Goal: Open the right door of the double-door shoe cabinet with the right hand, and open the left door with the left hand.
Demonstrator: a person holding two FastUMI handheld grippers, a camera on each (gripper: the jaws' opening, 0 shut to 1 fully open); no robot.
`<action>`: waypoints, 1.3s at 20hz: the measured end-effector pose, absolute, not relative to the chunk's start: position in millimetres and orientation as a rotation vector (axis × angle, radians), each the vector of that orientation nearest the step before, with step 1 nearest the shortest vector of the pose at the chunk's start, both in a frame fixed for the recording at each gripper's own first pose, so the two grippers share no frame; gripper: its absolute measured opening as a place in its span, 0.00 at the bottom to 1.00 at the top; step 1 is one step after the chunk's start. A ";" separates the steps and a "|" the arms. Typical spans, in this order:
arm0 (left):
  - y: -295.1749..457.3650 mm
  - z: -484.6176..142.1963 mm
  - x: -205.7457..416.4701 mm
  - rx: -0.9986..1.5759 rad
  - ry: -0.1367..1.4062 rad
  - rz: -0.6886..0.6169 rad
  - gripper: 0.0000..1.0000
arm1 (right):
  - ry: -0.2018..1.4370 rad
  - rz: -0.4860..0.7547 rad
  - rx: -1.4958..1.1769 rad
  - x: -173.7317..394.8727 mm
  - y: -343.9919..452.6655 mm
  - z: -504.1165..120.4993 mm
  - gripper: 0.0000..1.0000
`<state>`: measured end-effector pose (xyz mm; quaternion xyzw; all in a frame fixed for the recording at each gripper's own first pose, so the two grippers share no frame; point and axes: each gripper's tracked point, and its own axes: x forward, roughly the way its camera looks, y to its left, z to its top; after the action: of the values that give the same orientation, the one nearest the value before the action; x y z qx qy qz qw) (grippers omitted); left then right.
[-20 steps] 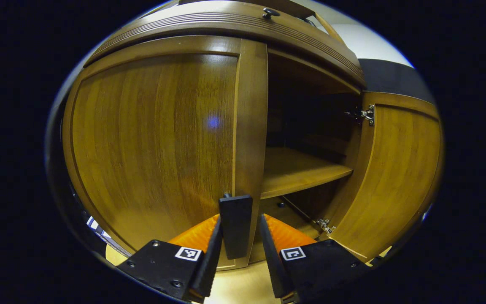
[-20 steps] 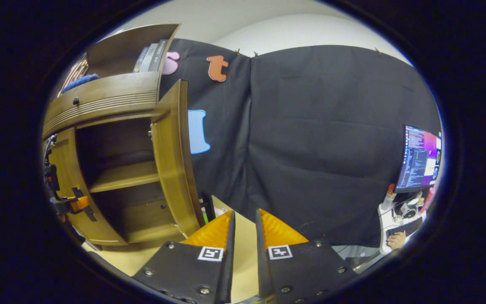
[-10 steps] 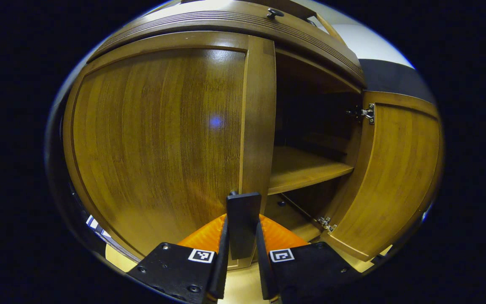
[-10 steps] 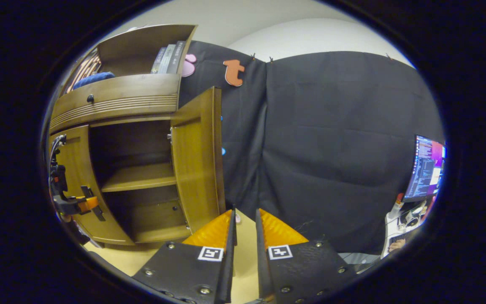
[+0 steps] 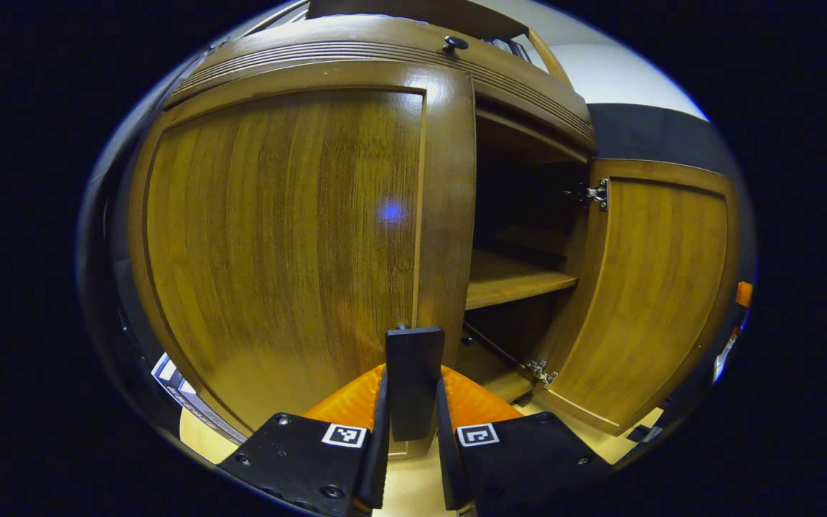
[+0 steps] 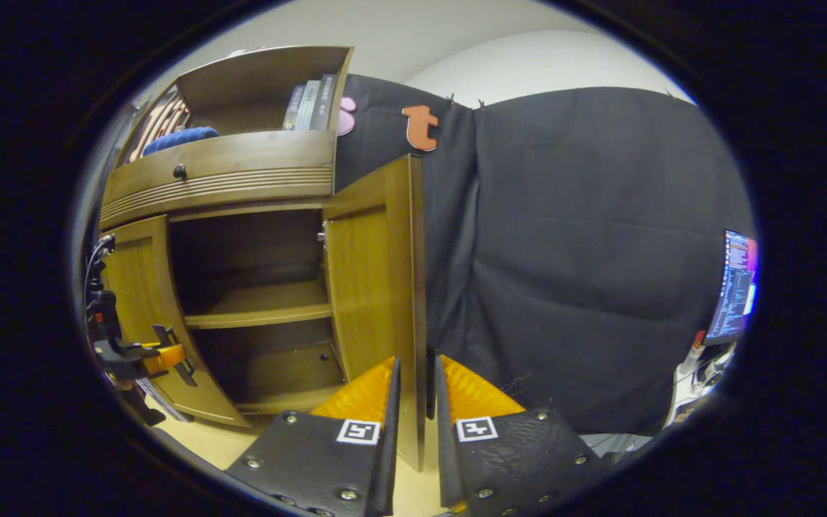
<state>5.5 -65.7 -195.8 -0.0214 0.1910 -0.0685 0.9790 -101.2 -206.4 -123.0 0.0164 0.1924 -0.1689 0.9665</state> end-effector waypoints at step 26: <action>-35.4 -178.4 -90.7 -0.170 0.383 0.086 0.32 | 0.442 0.108 0.118 -30.4 -93.9 -167.5 0.24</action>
<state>-90.7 -35.4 -178.4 -0.0841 0.1900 0.0425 0.9772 -30.4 -93.9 -167.5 0.0584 0.2192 0.0537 0.9725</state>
